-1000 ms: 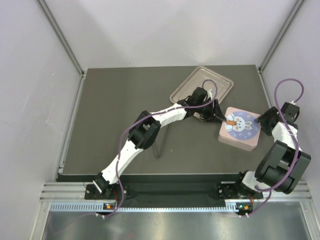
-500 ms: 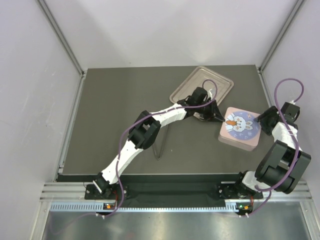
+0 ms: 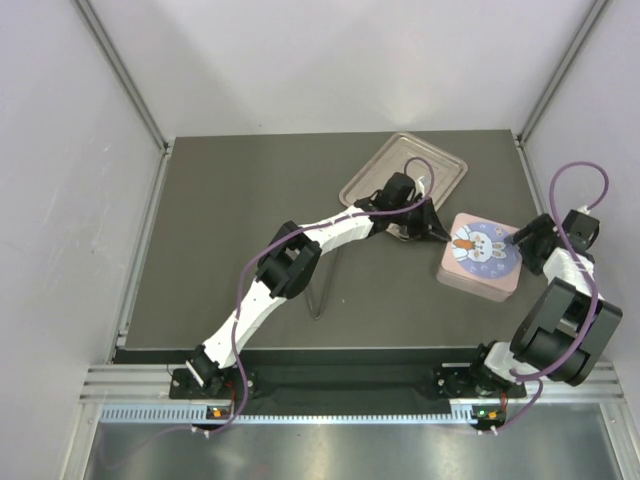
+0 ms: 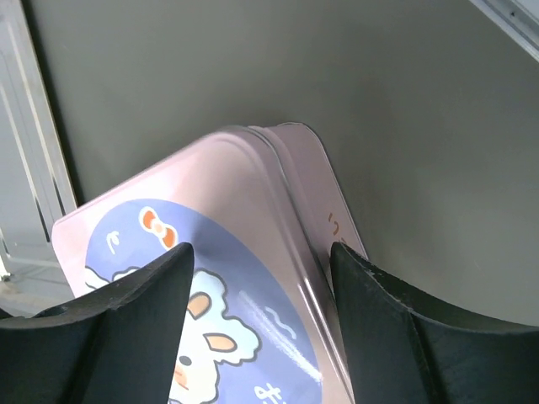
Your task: Pack the chocolate
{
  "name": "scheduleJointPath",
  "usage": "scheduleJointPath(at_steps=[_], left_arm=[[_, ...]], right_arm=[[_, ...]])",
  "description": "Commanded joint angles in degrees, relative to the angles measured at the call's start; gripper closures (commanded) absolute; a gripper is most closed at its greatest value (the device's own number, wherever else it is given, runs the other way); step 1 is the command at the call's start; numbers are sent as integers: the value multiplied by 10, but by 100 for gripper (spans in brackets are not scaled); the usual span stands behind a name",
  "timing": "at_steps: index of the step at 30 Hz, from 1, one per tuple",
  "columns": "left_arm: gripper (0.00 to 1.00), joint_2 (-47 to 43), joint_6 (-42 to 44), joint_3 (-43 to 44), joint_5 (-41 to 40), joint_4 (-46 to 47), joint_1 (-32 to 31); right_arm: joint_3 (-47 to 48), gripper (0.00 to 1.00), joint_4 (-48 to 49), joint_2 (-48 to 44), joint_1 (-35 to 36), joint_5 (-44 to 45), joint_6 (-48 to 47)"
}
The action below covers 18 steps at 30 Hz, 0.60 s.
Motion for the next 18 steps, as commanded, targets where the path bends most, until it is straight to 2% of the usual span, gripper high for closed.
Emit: scheduleJointPath(at_steps=[1,12,18], left_arm=[[84,7,-3,25,6,33,-11],[76,-18,30,9,-13,0,-11],[64,-40,41,-7,-21,-4,-7]], right_arm=[[16,33,-17,-23,2,13,1],[55,32,-68,-59,2,55,-10],[65,31,-87,-65,2,68,-16]])
